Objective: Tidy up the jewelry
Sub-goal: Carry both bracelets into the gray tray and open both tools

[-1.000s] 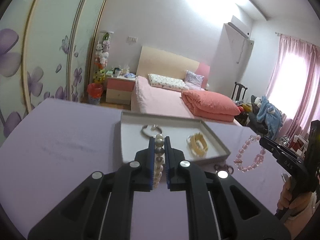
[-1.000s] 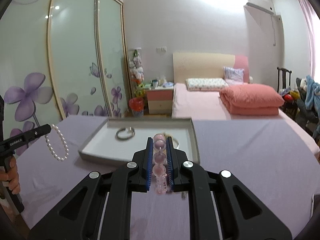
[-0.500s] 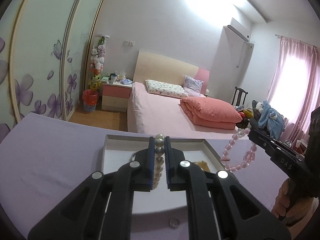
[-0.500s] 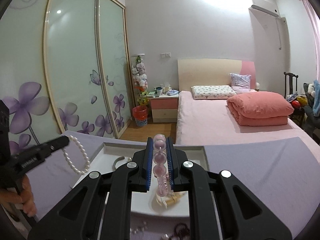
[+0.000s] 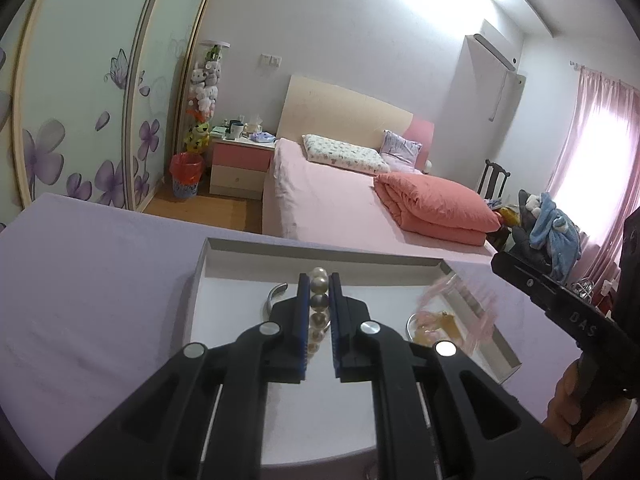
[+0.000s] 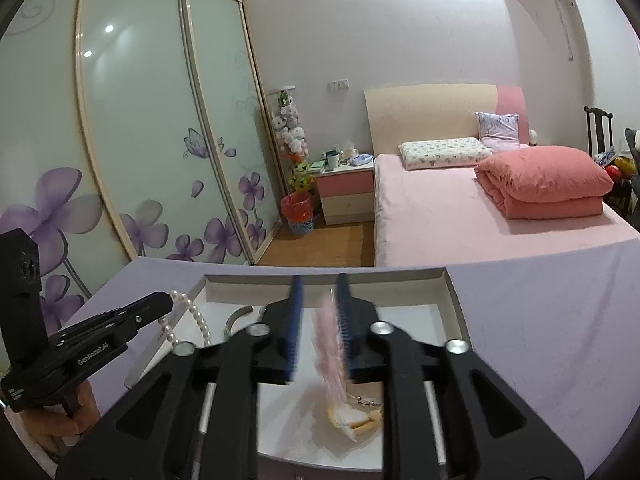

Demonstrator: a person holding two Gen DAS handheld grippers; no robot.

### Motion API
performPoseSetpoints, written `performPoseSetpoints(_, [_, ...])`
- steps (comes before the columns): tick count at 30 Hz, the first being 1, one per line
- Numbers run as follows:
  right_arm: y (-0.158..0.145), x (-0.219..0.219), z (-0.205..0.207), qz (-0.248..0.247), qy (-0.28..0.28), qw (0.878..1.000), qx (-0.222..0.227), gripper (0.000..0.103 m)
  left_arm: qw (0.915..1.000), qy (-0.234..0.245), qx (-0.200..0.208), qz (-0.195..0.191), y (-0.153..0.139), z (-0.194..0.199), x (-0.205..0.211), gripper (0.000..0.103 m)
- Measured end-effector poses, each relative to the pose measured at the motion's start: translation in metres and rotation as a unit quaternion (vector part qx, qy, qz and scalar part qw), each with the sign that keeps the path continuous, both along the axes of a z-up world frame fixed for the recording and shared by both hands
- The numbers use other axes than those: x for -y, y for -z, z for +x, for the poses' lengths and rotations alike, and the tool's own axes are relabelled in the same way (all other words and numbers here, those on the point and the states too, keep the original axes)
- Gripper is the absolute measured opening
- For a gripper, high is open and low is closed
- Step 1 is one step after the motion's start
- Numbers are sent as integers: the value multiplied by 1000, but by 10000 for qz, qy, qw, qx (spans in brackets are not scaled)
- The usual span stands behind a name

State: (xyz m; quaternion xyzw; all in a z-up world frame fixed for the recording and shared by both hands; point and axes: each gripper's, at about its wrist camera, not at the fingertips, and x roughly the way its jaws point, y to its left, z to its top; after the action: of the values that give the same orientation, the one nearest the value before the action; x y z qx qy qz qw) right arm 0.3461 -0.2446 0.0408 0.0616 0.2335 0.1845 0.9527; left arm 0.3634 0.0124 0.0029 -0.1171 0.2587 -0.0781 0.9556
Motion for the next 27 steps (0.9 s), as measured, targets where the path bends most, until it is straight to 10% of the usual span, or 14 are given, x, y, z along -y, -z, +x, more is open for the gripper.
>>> performPoseSetpoints(27, [1,1,4,-21,116,9999,-15,36,9997,-17,-224,-19,20,10,-3,14])
